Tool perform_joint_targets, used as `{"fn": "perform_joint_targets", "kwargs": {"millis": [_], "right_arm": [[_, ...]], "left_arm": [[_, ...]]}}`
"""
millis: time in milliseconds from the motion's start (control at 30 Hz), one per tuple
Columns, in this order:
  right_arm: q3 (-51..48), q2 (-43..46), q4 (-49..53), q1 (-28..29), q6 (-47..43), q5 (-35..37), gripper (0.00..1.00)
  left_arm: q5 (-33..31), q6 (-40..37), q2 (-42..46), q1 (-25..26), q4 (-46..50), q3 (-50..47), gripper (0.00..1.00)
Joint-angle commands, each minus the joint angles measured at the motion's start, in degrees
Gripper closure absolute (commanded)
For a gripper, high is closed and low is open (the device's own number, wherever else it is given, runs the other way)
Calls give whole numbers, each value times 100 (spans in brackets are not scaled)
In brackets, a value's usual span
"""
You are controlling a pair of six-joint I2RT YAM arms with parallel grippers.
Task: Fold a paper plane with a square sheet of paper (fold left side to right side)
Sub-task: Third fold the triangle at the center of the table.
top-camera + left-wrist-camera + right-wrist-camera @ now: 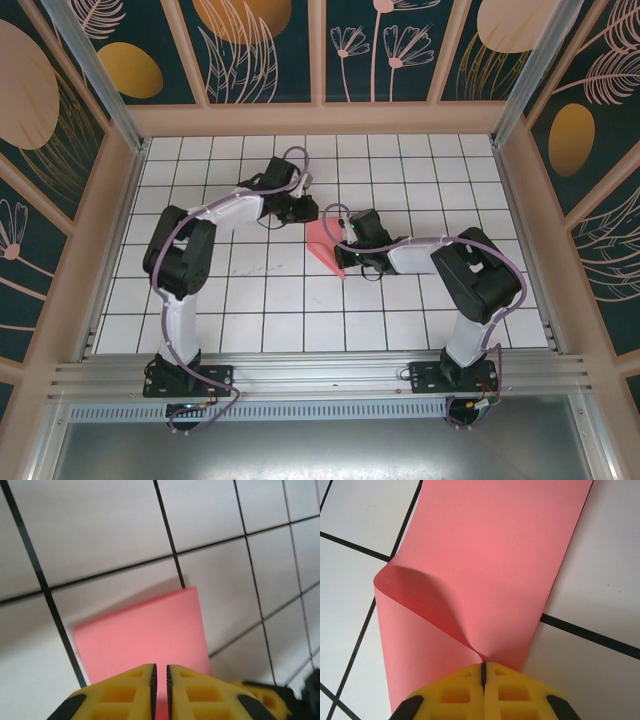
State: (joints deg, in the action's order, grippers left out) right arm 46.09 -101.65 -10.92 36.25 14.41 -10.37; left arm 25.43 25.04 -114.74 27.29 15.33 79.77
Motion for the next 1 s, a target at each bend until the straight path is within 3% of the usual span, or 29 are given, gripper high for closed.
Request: {"fn": "perform_joint_targets", "kwargs": {"millis": [0, 100, 300, 967], "right_arm": [[14, -220, 572, 117, -136, -75, 100], [29, -223, 603, 128, -147, -75, 100], [57, -234, 658, 137, -182, -44, 100], [126, -300, 736, 164, -246, -36, 100]], "left_arm": [[717, 212, 447, 52, -520, -680, 86], [1095, 480, 584, 147, -1018, -1154, 86], [1270, 768, 386, 360, -1499, -1445, 87], [633, 568, 19, 457, -1105, -1505, 87]]}}
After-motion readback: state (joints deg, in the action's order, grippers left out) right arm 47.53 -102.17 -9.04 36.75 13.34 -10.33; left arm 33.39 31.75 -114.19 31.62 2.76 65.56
